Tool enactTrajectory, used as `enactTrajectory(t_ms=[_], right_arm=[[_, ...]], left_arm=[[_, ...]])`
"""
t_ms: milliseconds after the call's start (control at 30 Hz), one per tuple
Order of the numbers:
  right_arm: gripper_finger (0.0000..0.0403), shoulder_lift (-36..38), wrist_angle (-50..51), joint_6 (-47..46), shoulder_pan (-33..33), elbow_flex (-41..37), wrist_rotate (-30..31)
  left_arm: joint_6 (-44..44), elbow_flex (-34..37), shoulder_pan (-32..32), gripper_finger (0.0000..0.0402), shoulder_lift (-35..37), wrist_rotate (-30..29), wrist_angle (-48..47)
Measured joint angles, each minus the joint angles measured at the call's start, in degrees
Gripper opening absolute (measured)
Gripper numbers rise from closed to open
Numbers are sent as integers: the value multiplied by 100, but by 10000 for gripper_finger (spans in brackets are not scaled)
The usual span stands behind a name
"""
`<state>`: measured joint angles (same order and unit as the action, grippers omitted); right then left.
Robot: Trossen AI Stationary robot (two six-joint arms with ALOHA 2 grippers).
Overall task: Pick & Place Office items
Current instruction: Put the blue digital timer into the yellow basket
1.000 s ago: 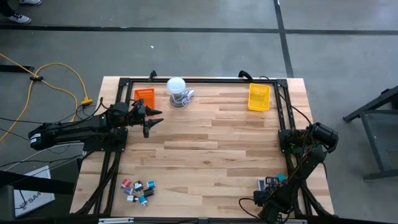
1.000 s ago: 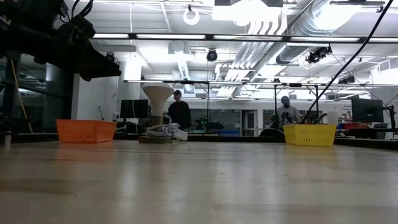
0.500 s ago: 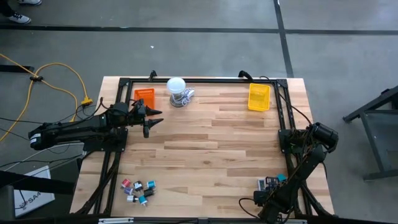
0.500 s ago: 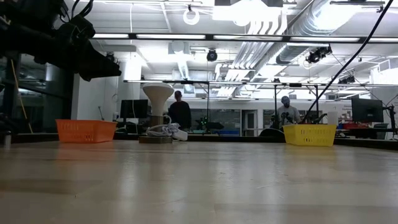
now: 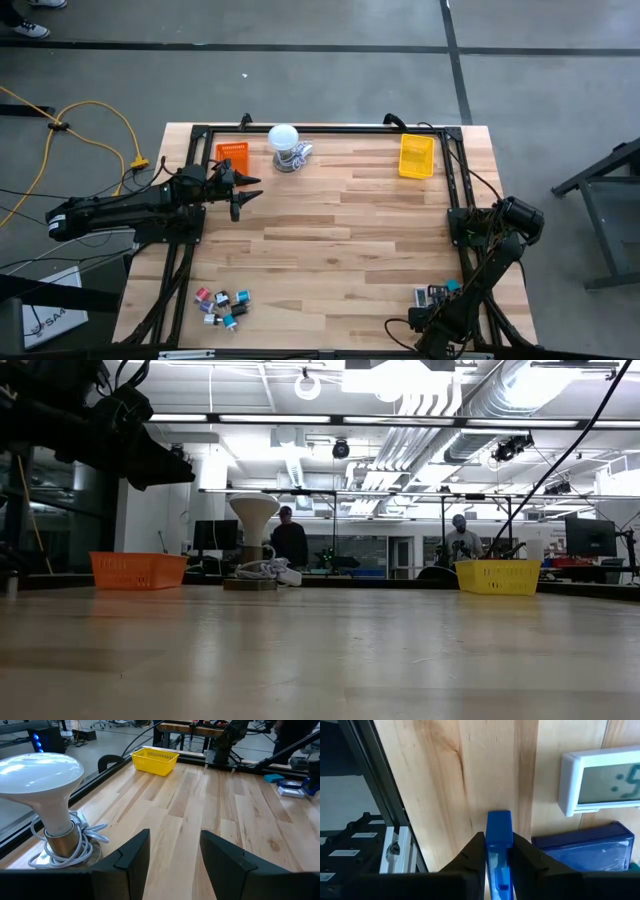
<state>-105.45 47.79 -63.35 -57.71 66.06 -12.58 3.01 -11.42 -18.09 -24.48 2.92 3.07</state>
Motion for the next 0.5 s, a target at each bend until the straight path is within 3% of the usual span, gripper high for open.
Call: enactTrajectory(t_ms=[500], right_arm=[[45, 0, 147, 9, 40, 189, 93]], left_arm=[[0, 0, 0, 167, 0, 0, 1]])
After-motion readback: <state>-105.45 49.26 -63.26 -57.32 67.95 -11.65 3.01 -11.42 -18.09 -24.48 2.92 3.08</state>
